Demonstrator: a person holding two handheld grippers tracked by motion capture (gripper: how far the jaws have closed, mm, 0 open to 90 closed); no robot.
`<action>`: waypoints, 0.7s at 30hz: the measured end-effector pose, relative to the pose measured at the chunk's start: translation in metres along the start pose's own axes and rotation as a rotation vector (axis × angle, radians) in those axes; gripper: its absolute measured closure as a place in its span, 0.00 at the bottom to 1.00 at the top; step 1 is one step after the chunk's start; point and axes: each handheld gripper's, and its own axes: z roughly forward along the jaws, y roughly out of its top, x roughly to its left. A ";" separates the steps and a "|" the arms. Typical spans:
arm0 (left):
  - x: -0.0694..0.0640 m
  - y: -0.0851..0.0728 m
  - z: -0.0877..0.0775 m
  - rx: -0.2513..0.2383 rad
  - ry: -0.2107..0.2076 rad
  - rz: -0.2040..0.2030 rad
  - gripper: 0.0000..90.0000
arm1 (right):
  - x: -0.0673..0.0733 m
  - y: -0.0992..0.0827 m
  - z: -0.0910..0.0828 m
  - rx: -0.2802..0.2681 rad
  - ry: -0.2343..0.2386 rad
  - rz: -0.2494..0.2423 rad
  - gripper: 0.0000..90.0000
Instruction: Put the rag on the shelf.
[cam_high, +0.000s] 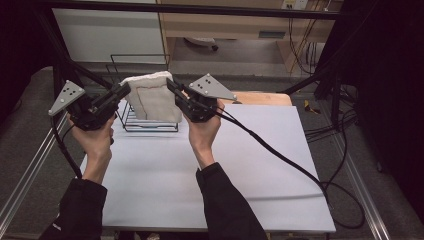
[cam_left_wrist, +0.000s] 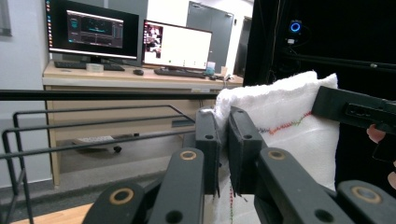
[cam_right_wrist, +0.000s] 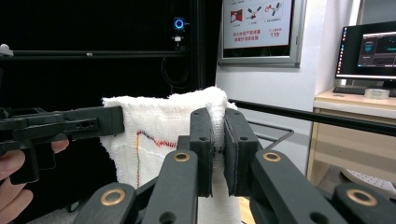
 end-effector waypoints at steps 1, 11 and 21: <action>0.001 0.002 0.000 -0.002 0.002 0.000 0.93 | 0.000 0.000 0.000 0.000 0.000 0.000 0.93; 0.010 0.019 0.000 -0.020 0.016 0.010 0.93 | 0.003 0.012 0.014 -0.014 0.009 0.000 0.93; 0.019 0.035 0.004 -0.030 0.036 0.025 0.93 | 0.004 0.024 0.028 -0.020 0.003 -0.011 0.93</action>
